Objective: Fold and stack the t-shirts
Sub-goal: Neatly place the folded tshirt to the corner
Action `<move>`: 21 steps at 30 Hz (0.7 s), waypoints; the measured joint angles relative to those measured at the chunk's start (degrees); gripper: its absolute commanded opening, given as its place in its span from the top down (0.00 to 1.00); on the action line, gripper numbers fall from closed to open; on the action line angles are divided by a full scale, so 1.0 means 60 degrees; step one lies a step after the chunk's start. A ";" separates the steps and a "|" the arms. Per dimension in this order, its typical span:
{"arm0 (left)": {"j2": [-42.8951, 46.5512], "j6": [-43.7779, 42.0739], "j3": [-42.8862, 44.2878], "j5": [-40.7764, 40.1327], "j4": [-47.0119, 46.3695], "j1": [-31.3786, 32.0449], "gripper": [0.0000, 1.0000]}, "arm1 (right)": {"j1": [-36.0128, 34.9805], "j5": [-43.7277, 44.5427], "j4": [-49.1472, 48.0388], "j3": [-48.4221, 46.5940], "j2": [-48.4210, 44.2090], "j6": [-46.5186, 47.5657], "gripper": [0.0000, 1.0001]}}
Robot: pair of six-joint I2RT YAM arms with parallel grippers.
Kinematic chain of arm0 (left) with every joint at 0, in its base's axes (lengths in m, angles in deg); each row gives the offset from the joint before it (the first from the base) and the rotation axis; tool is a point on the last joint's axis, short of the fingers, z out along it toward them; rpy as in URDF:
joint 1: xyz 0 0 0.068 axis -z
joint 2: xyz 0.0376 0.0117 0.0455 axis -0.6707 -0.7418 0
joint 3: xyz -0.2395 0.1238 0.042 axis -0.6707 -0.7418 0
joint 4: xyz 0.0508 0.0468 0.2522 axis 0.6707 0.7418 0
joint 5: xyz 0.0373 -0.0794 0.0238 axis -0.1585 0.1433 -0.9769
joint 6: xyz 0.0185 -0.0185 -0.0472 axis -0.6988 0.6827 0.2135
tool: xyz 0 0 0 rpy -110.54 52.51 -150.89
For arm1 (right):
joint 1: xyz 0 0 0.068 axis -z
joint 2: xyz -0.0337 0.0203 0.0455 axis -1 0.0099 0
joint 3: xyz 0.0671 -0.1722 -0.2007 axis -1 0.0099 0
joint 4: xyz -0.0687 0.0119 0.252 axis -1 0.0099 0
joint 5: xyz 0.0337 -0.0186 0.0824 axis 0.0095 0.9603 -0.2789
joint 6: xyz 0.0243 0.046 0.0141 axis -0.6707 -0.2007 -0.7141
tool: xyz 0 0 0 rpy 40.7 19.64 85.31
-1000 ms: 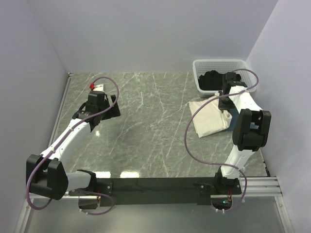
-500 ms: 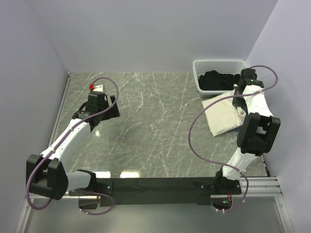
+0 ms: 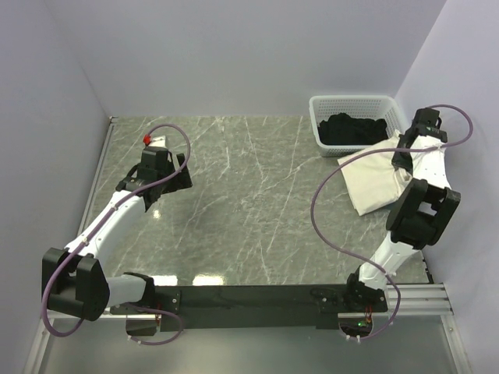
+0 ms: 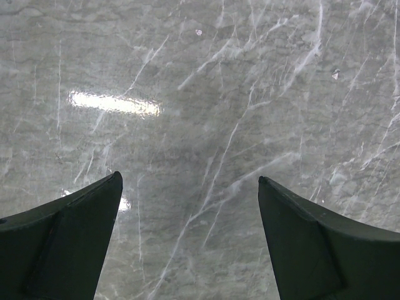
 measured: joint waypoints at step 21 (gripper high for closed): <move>-0.0616 -0.0033 0.0000 -0.0015 -0.0004 0.0000 0.07 | 0.0412 0.1162 -0.1013 -0.0069 0.1231 -0.0408 1.00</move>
